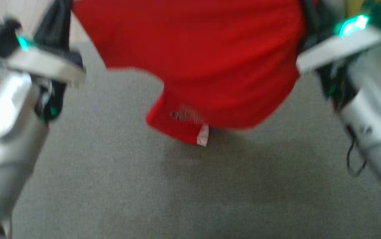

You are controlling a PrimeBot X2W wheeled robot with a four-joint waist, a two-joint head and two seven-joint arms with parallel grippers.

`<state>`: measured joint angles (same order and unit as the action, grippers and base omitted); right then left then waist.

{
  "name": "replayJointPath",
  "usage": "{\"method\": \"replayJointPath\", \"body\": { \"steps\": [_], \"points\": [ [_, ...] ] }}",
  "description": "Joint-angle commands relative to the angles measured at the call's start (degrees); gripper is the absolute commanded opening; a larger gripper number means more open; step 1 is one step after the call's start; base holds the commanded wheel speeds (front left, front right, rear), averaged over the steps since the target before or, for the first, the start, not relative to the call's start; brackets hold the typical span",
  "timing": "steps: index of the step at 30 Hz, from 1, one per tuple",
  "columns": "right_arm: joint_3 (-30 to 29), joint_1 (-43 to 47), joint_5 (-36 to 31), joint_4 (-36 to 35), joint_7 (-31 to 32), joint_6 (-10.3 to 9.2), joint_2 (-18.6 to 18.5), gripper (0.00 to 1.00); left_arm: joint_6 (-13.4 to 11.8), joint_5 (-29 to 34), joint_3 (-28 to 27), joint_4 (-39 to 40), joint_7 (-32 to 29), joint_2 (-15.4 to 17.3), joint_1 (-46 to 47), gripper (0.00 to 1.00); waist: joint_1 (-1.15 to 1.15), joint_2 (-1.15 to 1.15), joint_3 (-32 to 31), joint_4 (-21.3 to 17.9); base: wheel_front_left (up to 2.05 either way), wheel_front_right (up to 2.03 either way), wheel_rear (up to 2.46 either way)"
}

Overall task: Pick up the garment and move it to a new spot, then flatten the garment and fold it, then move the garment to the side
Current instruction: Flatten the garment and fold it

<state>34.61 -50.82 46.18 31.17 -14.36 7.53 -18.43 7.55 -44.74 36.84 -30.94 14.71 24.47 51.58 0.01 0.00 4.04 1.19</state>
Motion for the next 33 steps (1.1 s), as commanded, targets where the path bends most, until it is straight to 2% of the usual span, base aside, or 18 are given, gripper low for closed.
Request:
{"method": "replayJointPath", "body": {
  "steps": [1, 4, 8, 11, 14, 18, 23, 28, 33],
  "points": [
    [-0.75, -6.49, -1.43, -0.08, -0.57, -0.04, 0.25, 0.00, -0.86, 1.36, -4.09, 0.07, 0.28, 1.17, 8.01, 0.00, -0.01, 0.00, 4.86, 1.45, 0.00, 0.00, 0.00],
    [-3.06, -13.93, -5.63, 1.21, -0.60, -0.04, 0.30, 0.00, -2.94, 5.30, -8.07, -1.73, 0.28, -0.53, 14.95, 0.00, -0.01, 0.00, 8.37, 2.78, 0.00, 0.00, 0.00],
    [-7.83, -19.57, -11.12, 0.57, -0.61, -0.04, 0.32, 0.00, -4.06, 10.84, -11.69, -0.77, 0.28, -1.66, 20.88, 0.00, -0.01, 0.00, 12.10, 4.29, 0.00, 0.00, 0.00],
    [-11.85, -22.04, -16.02, 0.07, -0.62, -0.04, 0.74, 0.00, -3.86, 14.57, -16.29, 2.08, 0.29, -3.66, 23.84, 0.00, -0.01, 0.00, 15.10, 5.88, 0.00, 0.00, 0.00],
    [-13.54, -21.42, -19.04, -0.17, -0.62, -0.04, 1.14, 0.00, -2.45, 17.45, -19.33, 4.27, 0.29, -5.99, 22.61, 0.00, -0.01, 0.00, 16.92, 7.08, 0.00, 0.00, 0.00],
    [-12.47, -16.76, -20.41, 0.12, -0.63, -0.04, 0.94, 0.00, -0.81, 19.09, -22.14, 6.28, 0.29, -9.29, 15.44, 0.00, -0.01, 0.00, 18.12, 7.77, 0.00, 0.00, 0.00],
    [-9.69, -7.26, -19.30, -2.80, -0.63, -0.04, 0.02, 0.00, -0.13, 20.25, -23.39, 8.77, 0.29, -12.76, 0.93, 0.00, -0.01, 0.00, 17.80, 7.32, 0.00, 0.00, 0.00],
    [-8.18, 7.51, -15.99, -6.64, -0.63, -0.04, -0.10, 0.00, -0.09, 18.68, -25.05, 11.33, 0.29, -14.95, -15.55, 0.00, -0.01, 0.00, 14.39, 6.35, 0.00, 0.00, 0.00],
    [-8.11, 20.25, -13.38, -10.49, -0.63, -0.04, 0.51, 0.00, -0.08, 18.13, -27.26, 12.73, 0.29, -16.36, -28.26, 0.00, -0.01, 0.00, 9.70, 5.52, 0.00, 0.00, 0.00]
  ]
}}
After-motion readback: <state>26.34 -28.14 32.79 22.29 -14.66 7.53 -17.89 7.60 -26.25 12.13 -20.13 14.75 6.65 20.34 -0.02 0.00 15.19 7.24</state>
